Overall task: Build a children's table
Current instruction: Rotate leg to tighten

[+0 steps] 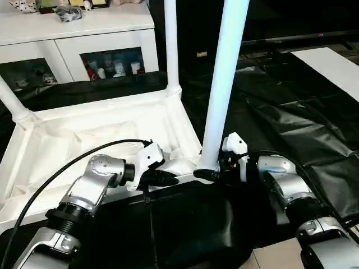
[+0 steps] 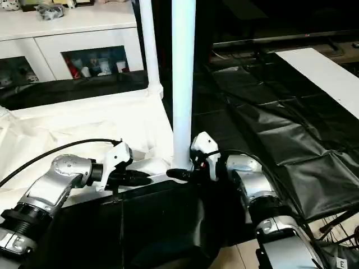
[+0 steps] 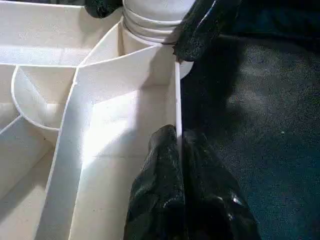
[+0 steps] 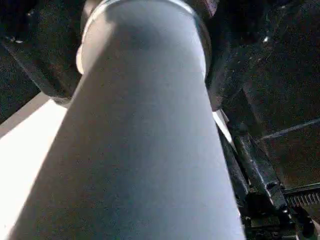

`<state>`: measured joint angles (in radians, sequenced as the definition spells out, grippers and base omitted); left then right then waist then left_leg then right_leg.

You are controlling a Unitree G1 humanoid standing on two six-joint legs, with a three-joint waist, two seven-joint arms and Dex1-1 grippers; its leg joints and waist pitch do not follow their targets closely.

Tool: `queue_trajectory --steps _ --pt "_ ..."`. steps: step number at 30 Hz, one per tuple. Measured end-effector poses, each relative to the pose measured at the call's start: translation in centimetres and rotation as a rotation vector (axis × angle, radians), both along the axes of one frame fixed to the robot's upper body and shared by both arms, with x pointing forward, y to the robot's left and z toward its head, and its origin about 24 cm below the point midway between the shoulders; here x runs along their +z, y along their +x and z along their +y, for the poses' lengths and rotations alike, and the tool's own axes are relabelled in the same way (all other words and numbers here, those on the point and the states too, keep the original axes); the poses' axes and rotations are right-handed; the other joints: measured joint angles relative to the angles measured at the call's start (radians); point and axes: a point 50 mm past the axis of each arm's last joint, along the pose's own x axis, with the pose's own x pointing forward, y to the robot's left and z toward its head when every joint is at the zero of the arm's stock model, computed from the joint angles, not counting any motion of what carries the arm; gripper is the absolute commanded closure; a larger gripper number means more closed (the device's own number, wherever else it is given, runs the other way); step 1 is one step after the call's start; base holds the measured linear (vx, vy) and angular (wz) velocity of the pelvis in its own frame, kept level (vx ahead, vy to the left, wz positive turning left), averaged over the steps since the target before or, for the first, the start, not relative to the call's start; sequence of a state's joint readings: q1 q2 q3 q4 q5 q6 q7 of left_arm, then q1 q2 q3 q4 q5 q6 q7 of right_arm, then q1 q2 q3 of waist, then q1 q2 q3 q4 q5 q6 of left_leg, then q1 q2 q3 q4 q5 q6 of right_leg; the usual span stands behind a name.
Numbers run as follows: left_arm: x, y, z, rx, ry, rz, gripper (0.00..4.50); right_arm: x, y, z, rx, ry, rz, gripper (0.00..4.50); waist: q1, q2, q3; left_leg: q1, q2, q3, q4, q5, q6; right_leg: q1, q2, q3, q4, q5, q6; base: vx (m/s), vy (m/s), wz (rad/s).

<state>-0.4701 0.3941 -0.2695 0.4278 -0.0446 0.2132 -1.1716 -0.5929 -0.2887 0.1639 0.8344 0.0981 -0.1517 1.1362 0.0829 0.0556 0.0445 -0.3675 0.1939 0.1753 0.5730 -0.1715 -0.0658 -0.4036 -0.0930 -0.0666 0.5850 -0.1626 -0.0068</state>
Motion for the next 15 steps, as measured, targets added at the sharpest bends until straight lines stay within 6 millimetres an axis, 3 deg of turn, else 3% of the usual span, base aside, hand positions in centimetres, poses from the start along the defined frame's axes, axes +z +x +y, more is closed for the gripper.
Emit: queue_trajectory --steps 5,12,15 --pt "-0.01 0.0 0.05 0.0 0.002 -0.002 4.5 -0.03 0.0 0.08 0.011 -0.006 -0.006 1.7 -0.002 0.0 0.0 0.0 0.0 0.0 0.001 0.0 0.0 0.0 0.0 0.0 0.001 0.0 0.0 0.0 0.0 0.0" --pt "-0.06 0.02 0.11 0.001 0.003 -0.007 4.5 -0.09 0.06 0.18 0.009 -0.001 -0.005 1.75 -0.003 -0.001 0.0 0.0 0.0 0.0 0.002 0.0 0.0 0.0 0.0 0.0 0.003 0.0 0.0 0.0 0.0 0.0" --pt "-0.09 0.11 0.07 0.019 0.003 -0.01 4.5 -0.35 0.18 0.64 -0.041 0.021 -0.003 1.76 -0.008 -0.007 0.001 0.0 0.0 0.0 0.003 0.0 0.0 0.0 0.0 0.001 0.008 -0.001 0.0 0.0 0.0 0.0"
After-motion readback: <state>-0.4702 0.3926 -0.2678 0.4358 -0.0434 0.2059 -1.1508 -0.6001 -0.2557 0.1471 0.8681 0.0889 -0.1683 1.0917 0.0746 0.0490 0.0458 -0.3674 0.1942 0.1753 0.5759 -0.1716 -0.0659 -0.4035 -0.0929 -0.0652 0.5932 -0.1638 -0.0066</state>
